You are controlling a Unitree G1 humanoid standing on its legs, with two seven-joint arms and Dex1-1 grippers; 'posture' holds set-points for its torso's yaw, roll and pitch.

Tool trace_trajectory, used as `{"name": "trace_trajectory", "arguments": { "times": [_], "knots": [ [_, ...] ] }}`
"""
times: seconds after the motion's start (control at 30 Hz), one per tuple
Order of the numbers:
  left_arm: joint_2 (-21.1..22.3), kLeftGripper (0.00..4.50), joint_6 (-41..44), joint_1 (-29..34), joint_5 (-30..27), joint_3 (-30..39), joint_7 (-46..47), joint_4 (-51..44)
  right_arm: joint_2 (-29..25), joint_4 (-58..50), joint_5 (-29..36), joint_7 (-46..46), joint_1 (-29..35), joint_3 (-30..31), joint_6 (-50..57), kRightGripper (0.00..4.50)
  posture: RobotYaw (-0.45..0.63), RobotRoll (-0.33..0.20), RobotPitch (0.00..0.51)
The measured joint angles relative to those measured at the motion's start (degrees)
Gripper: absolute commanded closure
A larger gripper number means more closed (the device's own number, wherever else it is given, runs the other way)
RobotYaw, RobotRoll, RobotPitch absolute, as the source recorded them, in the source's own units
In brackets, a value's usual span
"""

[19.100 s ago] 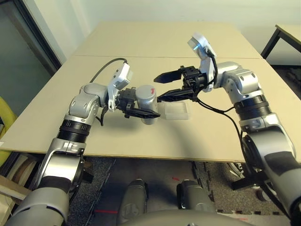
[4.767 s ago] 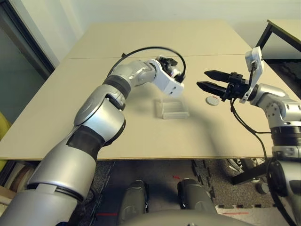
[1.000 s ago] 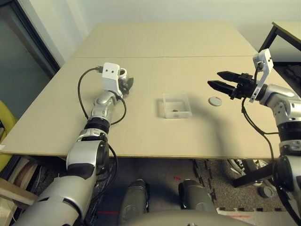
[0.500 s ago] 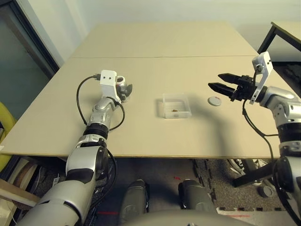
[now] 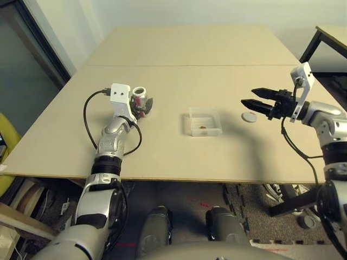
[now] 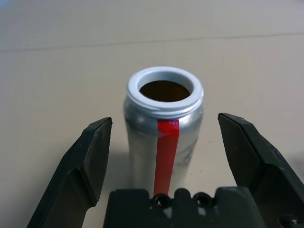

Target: Pour the medicine from the bottle into the box.

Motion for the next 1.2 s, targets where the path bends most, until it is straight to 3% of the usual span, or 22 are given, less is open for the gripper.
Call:
{"name": "trace_trajectory", "arguments": {
  "times": [0.27,0.5,0.73,0.97,1.2],
  "knots": [
    [0.0,0.02,12.6,10.0,-3.6,1.5,4.1,-19.5,-2.5,3.6,-1.4,1.8,-0.7,-0.1,-1.6,0.0,0.06,0.0,0.04],
    [4.2,0.02,12.5,11.5,-3.2,6.0,7.9,-21.1,-3.0,11.2,-3.5,-3.4,-1.4,-1.1,-7.5,0.0,0.06,0.0,0.039],
    [8.1,0.02,6.4,9.3,-2.1,8.0,8.9,-12.5,-1.9,18.8,-3.8,-15.0,-3.6,-5.2,-13.3,0.0,0.04,0.0,0.033],
    [10.8,0.02,-4.5,4.7,0.1,7.8,7.7,0.2,-0.7,27.1,-5.5,-33.5,-5.1,-9.1,-19.1,0.0,0.04,0.0,0.017],
    [13.6,0.02,-10.7,-0.5,0.1,8.0,6.4,11.8,1.5,28.9,-5.4,-42.9,-4.4,-12.2,-24.1,0.0,0.04,0.0,0.006]
  ]
}}
